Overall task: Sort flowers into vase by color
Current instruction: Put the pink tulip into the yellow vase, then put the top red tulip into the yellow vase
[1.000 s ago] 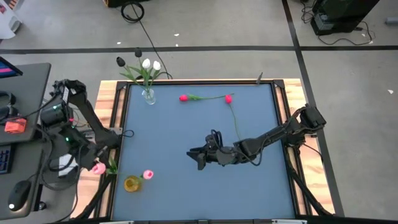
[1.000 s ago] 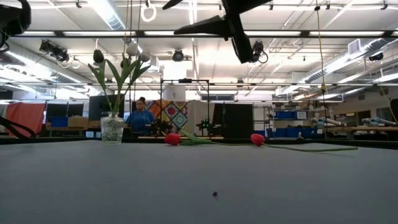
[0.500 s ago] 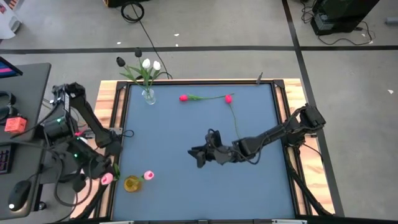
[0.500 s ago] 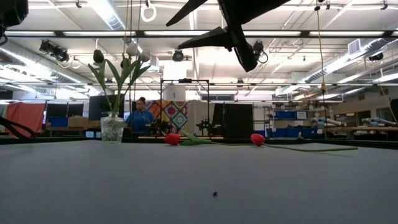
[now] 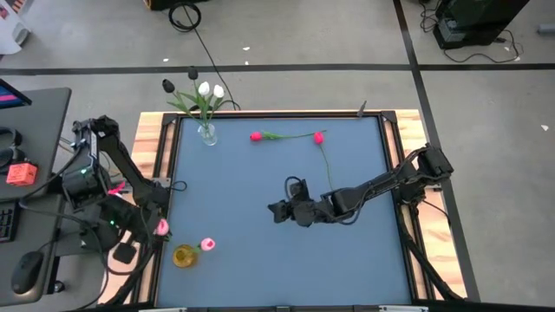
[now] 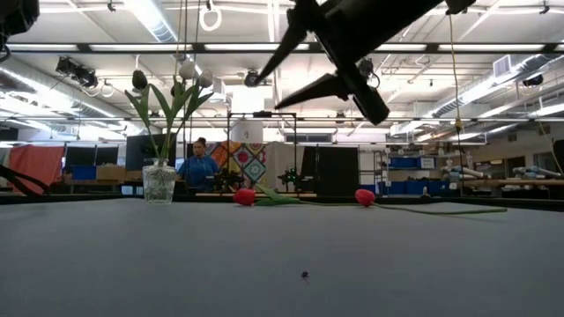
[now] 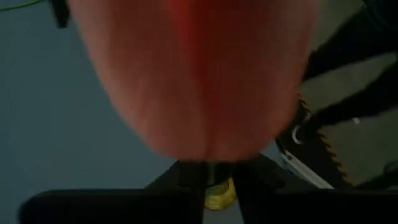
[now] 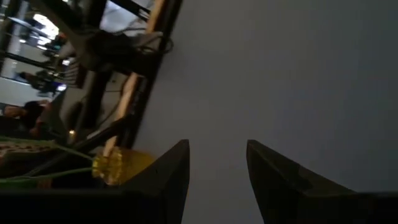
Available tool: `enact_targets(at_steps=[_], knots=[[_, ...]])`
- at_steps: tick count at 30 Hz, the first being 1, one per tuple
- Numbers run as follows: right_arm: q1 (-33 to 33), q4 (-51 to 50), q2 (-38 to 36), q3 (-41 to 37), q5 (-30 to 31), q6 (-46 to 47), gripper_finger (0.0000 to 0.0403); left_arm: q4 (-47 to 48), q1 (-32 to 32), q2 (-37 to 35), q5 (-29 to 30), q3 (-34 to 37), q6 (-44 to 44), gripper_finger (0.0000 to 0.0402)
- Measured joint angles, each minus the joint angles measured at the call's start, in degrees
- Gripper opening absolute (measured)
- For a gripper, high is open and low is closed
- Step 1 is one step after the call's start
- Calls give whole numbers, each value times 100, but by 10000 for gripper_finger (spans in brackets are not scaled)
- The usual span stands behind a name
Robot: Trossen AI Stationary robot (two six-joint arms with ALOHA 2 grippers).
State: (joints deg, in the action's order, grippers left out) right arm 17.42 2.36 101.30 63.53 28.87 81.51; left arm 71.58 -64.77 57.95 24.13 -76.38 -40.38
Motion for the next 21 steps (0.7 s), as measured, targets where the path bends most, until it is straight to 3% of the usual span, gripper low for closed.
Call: enact_targets(at_steps=[9,15,21], knots=[[23,-655,2,0,3,1090,166,82,7,18,388,0,-747,168],[-123,-1229,2,0,-242,1198,161,309,7,11,319,0,-1455,177],[-581,-1367,2,44,-638,751,144,1083,7,7,339,0,-2762,178]])
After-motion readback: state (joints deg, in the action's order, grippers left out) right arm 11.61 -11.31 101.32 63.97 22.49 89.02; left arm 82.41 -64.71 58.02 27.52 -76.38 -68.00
